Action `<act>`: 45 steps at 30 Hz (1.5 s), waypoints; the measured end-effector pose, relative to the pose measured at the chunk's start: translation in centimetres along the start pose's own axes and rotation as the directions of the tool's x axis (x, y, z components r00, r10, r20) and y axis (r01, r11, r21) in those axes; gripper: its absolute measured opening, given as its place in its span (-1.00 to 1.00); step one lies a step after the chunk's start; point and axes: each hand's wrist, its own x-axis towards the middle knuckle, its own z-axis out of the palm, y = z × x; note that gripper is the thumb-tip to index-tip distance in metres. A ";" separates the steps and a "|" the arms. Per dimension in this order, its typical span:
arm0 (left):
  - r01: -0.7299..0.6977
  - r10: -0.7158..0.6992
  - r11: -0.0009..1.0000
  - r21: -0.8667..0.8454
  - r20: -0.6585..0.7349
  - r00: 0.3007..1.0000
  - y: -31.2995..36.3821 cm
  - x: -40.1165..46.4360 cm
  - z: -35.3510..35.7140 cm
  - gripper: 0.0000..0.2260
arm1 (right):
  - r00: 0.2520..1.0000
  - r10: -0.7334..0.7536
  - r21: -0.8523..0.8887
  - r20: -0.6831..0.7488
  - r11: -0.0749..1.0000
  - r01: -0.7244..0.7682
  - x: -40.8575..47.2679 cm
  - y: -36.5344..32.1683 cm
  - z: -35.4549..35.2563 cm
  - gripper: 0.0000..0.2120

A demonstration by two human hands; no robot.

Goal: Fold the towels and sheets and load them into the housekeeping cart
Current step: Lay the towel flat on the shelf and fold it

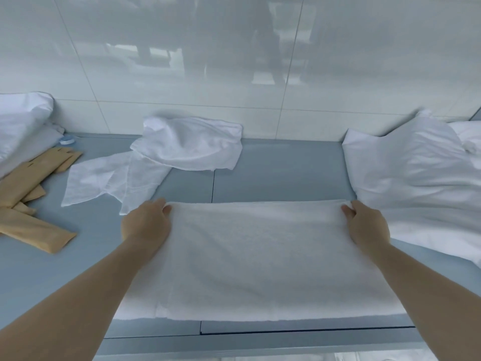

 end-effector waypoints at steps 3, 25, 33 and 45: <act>-0.044 0.039 0.983 0.177 0.028 0.999 1.2 0.1 -0.2 -0.80 | 0.999 -0.005 -0.099 0.050 0.995 0.010 0.3 -0.6 0.1 -0.68; -0.277 0.256 0.959 -0.060 -0.238 0.937 7.3 -0.2 1.7 -0.83 | 0.997 -0.014 0.101 -0.072 0.995 0.021 2.5 -1.0 1.1 -0.75; -0.217 0.216 0.976 0.029 0.033 0.976 8.2 0.8 2.6 -0.71 | 1.000 -0.007 0.049 0.026 0.999 0.006 2.5 0.1 1.2 -0.75; -0.387 0.365 0.891 -0.236 -0.133 0.922 14.1 0.7 2.5 -0.83 | 0.995 -0.047 0.181 -0.083 0.982 0.061 2.8 0.4 0.0 -0.75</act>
